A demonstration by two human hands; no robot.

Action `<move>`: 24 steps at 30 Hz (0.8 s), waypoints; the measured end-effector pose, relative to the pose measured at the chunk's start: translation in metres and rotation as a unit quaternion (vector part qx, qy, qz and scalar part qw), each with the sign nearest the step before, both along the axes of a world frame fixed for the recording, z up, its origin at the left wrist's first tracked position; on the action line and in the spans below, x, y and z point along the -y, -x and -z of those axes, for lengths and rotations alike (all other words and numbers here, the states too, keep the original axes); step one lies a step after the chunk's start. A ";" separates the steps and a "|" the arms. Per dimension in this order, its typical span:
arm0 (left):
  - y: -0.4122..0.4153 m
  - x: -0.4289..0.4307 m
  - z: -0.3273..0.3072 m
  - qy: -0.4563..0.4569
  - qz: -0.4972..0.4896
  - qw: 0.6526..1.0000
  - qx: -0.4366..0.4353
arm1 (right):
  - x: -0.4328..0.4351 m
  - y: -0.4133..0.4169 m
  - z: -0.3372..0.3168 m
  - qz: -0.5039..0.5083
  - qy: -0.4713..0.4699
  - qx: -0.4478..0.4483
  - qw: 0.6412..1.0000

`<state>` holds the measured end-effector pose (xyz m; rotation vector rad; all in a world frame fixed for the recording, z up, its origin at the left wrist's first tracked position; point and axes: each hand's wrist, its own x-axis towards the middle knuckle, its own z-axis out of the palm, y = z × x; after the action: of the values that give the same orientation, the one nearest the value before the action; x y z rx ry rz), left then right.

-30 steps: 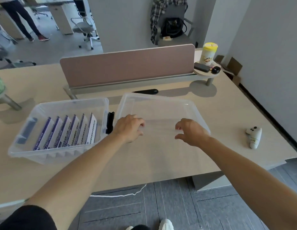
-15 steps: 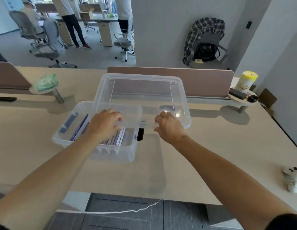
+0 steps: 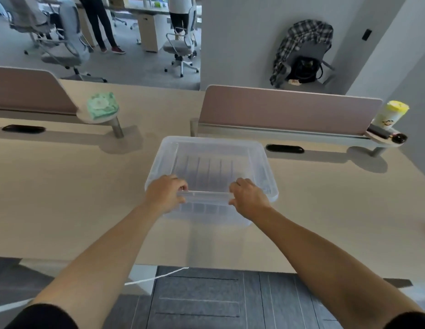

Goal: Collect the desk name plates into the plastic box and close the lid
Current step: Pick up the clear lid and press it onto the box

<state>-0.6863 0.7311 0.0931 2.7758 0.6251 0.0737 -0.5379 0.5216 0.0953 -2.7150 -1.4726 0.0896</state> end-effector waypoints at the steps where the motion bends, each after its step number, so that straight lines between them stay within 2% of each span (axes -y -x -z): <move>1: 0.001 -0.004 0.004 -0.004 0.007 1.000 0.002 | -0.004 0.003 0.002 0.007 0.006 0.001 1.000; 11: -0.014 -0.035 0.029 0.049 0.041 0.998 0.010 | -0.020 -0.004 0.013 0.039 0.032 -0.011 0.999; 24: -0.004 -0.033 0.039 0.047 0.060 0.997 0.000 | -0.019 0.007 0.026 0.048 0.035 -0.005 0.998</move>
<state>-0.6827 0.7641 0.0541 2.7157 0.4495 0.0197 -0.5446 0.5408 0.0696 -2.8313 -1.3587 0.1545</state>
